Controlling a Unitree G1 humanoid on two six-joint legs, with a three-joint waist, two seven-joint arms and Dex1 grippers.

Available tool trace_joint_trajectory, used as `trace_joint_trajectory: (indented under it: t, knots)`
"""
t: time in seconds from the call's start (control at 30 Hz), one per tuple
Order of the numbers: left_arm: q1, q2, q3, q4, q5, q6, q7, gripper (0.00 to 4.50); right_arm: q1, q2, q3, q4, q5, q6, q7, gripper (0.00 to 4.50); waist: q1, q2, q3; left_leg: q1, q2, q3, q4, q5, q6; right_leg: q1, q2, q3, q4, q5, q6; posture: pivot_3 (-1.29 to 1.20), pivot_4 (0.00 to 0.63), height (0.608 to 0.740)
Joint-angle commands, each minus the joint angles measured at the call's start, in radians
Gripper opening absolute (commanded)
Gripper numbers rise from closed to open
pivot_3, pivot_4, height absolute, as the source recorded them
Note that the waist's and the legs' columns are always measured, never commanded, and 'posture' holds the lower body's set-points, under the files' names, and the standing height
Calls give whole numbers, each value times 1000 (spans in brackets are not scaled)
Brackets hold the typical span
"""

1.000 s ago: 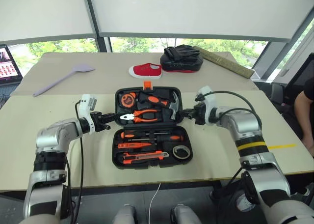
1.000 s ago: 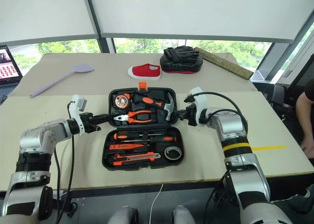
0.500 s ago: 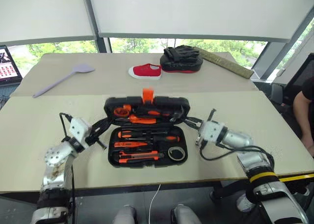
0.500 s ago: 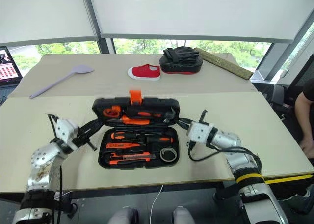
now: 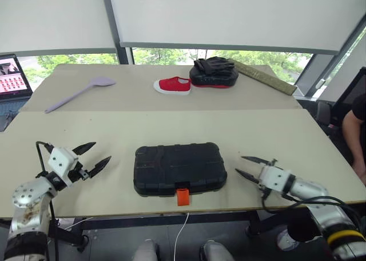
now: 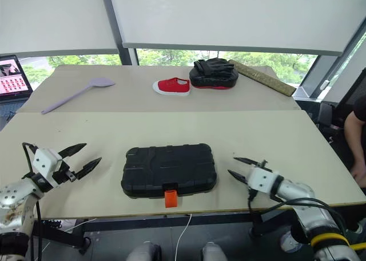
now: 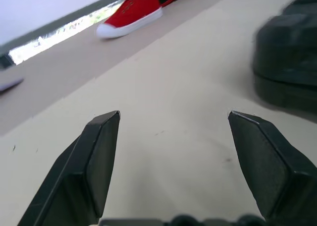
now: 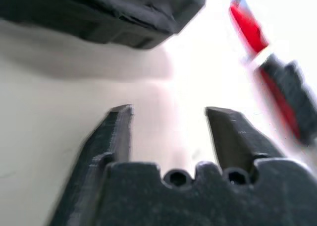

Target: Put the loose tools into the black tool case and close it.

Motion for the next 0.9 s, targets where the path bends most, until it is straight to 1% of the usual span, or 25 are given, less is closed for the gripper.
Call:
trace_joint_trajectory:
  t: [0.03, 0.07, 0.13, 0.2, 0.23, 0.33, 0.37, 0.47, 0.53, 0.6, 0.67, 0.73, 0.83, 0.9]
  knots:
    - [-173, -11, -65, 37, 24, 93, 13, 2167, 133, -100, -24, -313, 253, 256, 183, 972, 12, 0, 0, 0, 0, 0, 0, 0, 0, 0, 0, 0, 0, 0, 0, 0, 150, 740]
    - [-225, -26, -89, 63, 43, 111, 24, 1717, 160, -116, -8, -381, 269, 322, 202, 563, 11, -1, -1, 0, 0, -1, 1, 0, 0, 0, 1, 0, 0, 0, 0, 0, 150, 740]
    - [-293, -47, -127, 103, 71, 144, 26, 1015, 186, -123, 9, -464, 277, 406, 221, 32, 6, -2, -1, 1, 0, 0, 1, 0, 0, 1, 1, 0, 0, 1, 1, 0, 150, 740]
    - [-384, -70, -195, 188, 126, 172, 6, 189, 169, -89, 56, -520, 254, 476, 226, 0, -1, -3, -2, 1, 0, 0, 2, 0, 0, 0, 2, 2, 0, -1, 6, 0, 150, 740]
    - [-413, -74, -219, 220, 145, 185, -11, 80, 159, -72, 69, -536, 245, 499, 227, 0, -4, -3, -2, 1, 0, 0, 1, 0, 0, 0, 2, 2, 0, -2, 6, 0, 150, 740]
    - [-482, -68, -284, 308, 197, 194, -74, 80, 88, -41, 131, -519, 136, 501, 265, 0, -13, -3, -1, 0, 0, -1, 1, 0, 0, -2, 4, 3, 0, -2, 6, 0, 150, 740]
    - [-497, -67, -293, 333, 198, 208, -98, 80, 58, -12, 139, -493, 107, 500, 248, 0, -15, -3, -1, -1, -1, -1, 1, 0, 0, -3, 4, 3, 0, -2, 6, 0, 150, 740]
    - [-493, -42, -326, 366, 203, 223, -230, 80, -66, 84, 158, -393, 24, 514, 190, 0, -19, -6, 0, -2, -1, -1, 1, -1, 1, -4, 4, 3, 0, -1, 2, 0, 150, 740]
    - [-474, -34, -311, 347, 179, 281, -258, 80, -124, 118, 165, -327, -13, 494, 206, 0, -14, -7, 0, -3, 0, -1, 1, -1, 1, -5, 4, 3, 0, 0, 1, 0, 150, 740]
    - [-454, -32, -287, 314, 146, 347, -276, 80, -159, 128, 175, -276, -54, 455, 226, 0, -14, -7, 0, -3, 0, -1, 1, -1, 1, -5, 4, 3, 0, 0, 1, 0, 150, 740]
    - [-394, -13, -279, 225, 114, 445, -310, 80, -216, 163, 167, -193, -84, 416, 202, 0, -14, -7, 0, -3, -1, 0, 2, -1, 1, -4, 4, 3, 0, 0, 1, 0, 150, 740]
    - [-340, 4, -276, 144, 95, 501, -327, 80, -261, 188, 159, -125, -111, 378, 182, 0, -18, -7, 0, -3, 0, 0, 1, -1, 1, -5, 4, 3, 0, 0, 1, 0, 150, 740]
    - [-248, 18, -239, 27, 54, 574, -302, 80, -343, 229, 148, 8, -147, 318, 156, 0, -17, -7, 0, -2, 0, 0, 1, -1, 1, -4, 4, 3, 1, 0, 1, 0, 150, 740]
    - [-190, 12, -189, -45, 15, 588, -270, 80, -407, 260, 138, 113, -166, 277, 133, 0, -21, -7, 0, -1, 0, 1, 1, -1, 1, -4, 3, 4, 1, 0, 0, 0, 150, 740]
